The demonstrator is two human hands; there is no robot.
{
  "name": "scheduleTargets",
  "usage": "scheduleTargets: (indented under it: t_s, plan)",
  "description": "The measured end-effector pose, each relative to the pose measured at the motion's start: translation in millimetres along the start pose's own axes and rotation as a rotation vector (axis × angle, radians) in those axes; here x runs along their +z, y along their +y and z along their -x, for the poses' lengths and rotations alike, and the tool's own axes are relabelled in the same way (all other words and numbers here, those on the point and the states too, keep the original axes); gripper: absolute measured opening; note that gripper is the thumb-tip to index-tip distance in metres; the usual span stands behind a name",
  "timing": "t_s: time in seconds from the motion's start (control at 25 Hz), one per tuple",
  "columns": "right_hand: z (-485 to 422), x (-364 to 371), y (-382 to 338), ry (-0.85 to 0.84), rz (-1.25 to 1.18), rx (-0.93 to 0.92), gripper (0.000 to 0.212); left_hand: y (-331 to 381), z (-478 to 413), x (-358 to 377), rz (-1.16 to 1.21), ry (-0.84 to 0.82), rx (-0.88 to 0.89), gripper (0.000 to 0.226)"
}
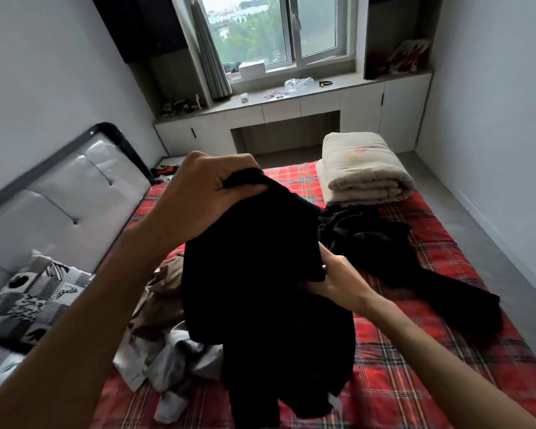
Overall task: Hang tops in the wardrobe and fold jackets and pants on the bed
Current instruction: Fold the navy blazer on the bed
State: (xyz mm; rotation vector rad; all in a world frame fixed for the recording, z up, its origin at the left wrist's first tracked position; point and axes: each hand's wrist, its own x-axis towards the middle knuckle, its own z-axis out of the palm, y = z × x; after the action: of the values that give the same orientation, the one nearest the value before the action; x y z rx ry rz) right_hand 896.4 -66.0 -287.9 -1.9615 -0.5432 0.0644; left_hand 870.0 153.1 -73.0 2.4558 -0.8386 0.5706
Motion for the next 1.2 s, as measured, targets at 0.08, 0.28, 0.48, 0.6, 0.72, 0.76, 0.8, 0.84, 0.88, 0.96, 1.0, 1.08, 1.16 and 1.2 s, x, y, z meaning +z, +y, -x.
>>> scheduleTargets:
  t_s: [0.08,0.28,0.48,0.6,0.72,0.76,0.8,0.84,0.88,0.96,1.0,1.08,1.16,1.2]
  plan:
    - [-17.1,9.9,-13.6,-0.025,0.093,-0.054,0.023,-2.0,3.8,-14.5,-0.045,-0.027,0.002,0.013]
    - [-63.6,-16.9,-46.6,0.368,0.185,0.086,0.031,-35.8,32.3,-42.6,-0.412,-0.016,-0.201,0.027]
    - [-89.7,-51.5,-96.2,0.336,-0.717,0.354,0.042,-47.5,45.0,-37.2,-0.606,0.162,-0.346,0.026]
    - [-87.5,-58.0,-102.1,0.485,-0.754,0.278,0.034,-39.7,38.3,-30.4,-0.652,0.265,-0.308,0.030]
    - [-72.3,-68.2,-95.5,0.702,-0.309,0.086,0.033,-37.7,35.5,-17.7,-0.611,0.342,-0.338,0.033]
    - [-66.6,-73.9,-92.8,0.723,-0.134,0.012,0.040,-39.1,33.5,-12.2,-0.603,0.364,-0.367,0.033]
    - [-61.4,-79.3,-90.7,0.714,-0.006,-0.068,0.050,-40.9,31.6,-8.3,-0.592,0.390,-0.395,0.035]
    - [-56.7,-86.1,-87.5,0.690,0.085,-0.132,0.059,-42.2,28.3,-4.4,-0.579,0.419,-0.417,0.036]
    - [-51.8,-92.8,-84.3,0.671,0.160,-0.175,0.065,-42.6,24.1,-0.6,-0.570,0.448,-0.430,0.037]
    - [-42.9,-105.7,-75.7,0.665,0.270,-0.235,0.071,-38.9,16.0,6.7,-0.566,0.495,-0.442,0.038]
    - [-35.6,-109.9,-72.3,0.678,0.295,-0.247,0.071,-34.1,13.3,10.6,-0.559,0.506,-0.444,0.037]
    - [-14.9,-114.8,-66.4,0.714,0.313,-0.250,0.067,-20.8,14.7,21.6,-0.524,0.516,-0.433,0.036]
    - [9.4,-114.1,-58.9,0.731,0.335,-0.251,0.063,-7.9,23.8,35.2,-0.480,0.506,-0.423,0.036]
    - [20.0,-111.0,-54.2,0.733,0.343,-0.247,0.063,-3.6,29.7,41.7,-0.462,0.501,-0.420,0.036]
